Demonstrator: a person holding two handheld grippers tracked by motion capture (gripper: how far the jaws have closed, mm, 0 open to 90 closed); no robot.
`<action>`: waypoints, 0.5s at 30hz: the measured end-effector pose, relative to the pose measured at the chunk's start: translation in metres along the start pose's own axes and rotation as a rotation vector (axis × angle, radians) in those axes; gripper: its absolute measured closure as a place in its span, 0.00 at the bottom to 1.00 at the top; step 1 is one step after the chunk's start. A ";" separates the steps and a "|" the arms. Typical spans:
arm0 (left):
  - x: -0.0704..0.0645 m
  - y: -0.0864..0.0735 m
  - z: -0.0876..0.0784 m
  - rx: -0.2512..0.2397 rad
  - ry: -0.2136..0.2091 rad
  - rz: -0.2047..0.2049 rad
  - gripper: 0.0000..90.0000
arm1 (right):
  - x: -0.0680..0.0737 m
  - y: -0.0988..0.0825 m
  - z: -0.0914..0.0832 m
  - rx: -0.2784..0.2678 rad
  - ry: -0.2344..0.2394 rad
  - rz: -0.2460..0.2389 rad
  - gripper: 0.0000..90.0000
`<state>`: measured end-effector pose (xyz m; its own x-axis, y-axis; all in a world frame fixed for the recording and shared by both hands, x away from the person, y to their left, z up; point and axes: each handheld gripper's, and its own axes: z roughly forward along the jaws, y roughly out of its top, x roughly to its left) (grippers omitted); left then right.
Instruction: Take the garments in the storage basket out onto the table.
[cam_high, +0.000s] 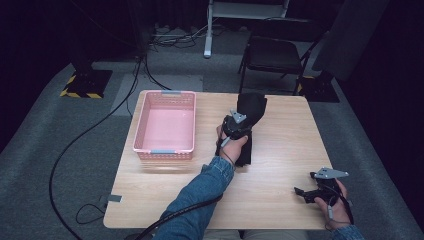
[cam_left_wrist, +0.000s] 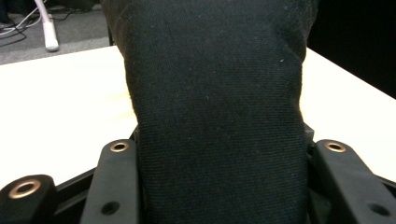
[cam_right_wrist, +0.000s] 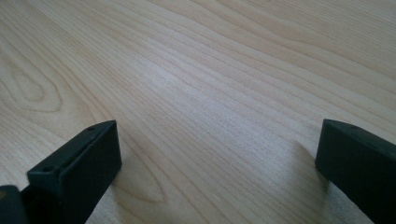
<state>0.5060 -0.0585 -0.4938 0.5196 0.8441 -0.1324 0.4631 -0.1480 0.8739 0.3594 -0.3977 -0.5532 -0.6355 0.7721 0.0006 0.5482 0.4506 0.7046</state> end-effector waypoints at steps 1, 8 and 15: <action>0.000 0.000 0.000 0.000 0.000 0.000 0.53 | 0.000 0.000 0.000 0.000 0.000 0.000 0.00; 0.000 -0.001 0.002 0.011 -0.002 -0.003 0.53 | 0.000 0.000 0.000 0.000 0.000 0.000 0.00; 0.000 0.000 0.003 0.011 -0.025 -0.037 0.29 | 0.000 0.000 0.000 0.000 0.000 0.000 0.00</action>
<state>0.5085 -0.0603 -0.4953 0.5195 0.8361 -0.1762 0.4901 -0.1226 0.8630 0.3594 -0.3977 -0.5532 -0.6354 0.7722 0.0006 0.5482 0.4505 0.7047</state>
